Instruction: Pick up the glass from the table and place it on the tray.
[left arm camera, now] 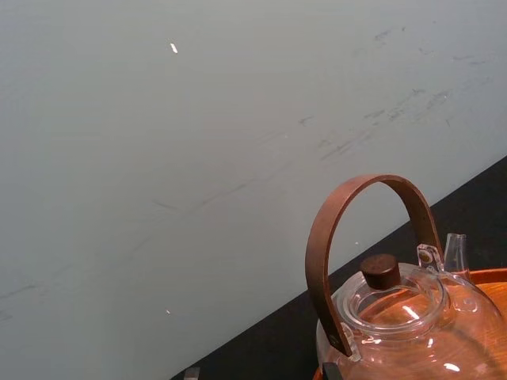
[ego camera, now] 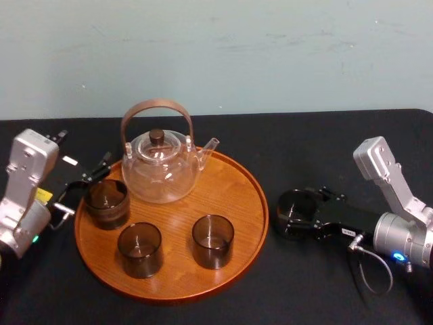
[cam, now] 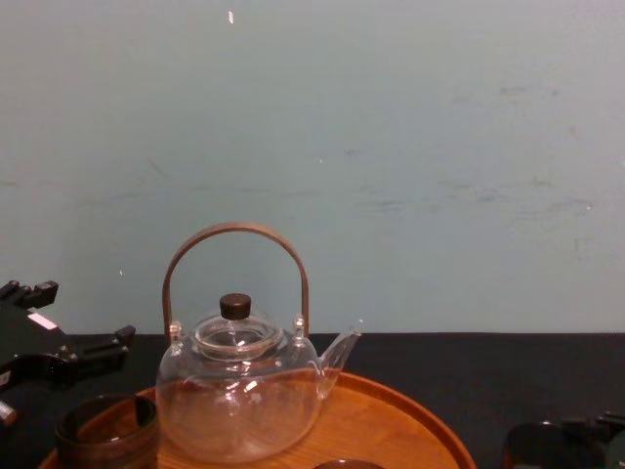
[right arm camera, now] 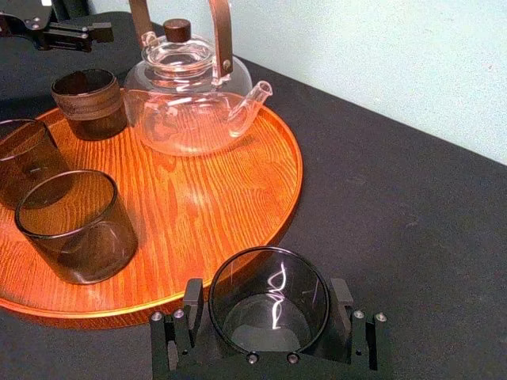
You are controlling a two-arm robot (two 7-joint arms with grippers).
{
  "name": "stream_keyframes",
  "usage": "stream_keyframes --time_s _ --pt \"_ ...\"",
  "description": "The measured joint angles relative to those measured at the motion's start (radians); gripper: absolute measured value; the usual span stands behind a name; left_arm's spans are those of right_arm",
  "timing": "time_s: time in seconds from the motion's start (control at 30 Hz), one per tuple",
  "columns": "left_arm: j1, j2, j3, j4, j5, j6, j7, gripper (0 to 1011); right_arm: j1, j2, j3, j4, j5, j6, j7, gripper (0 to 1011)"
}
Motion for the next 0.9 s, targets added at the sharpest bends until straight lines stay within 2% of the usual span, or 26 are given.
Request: stream_keyframes --time_s 0.33,0.9 --pt "0.000 0.000 0.000 0.000 0.000 0.000 0.000 1001 0.015 -0.011 -0.009 0.024 -0.009 0.009 -0.004 1002" --pt "0.000 0.000 0.000 0.000 0.000 0.000 0.000 1001 0.017 -0.014 -0.015 0.028 -0.026 0.007 -0.013 1003"
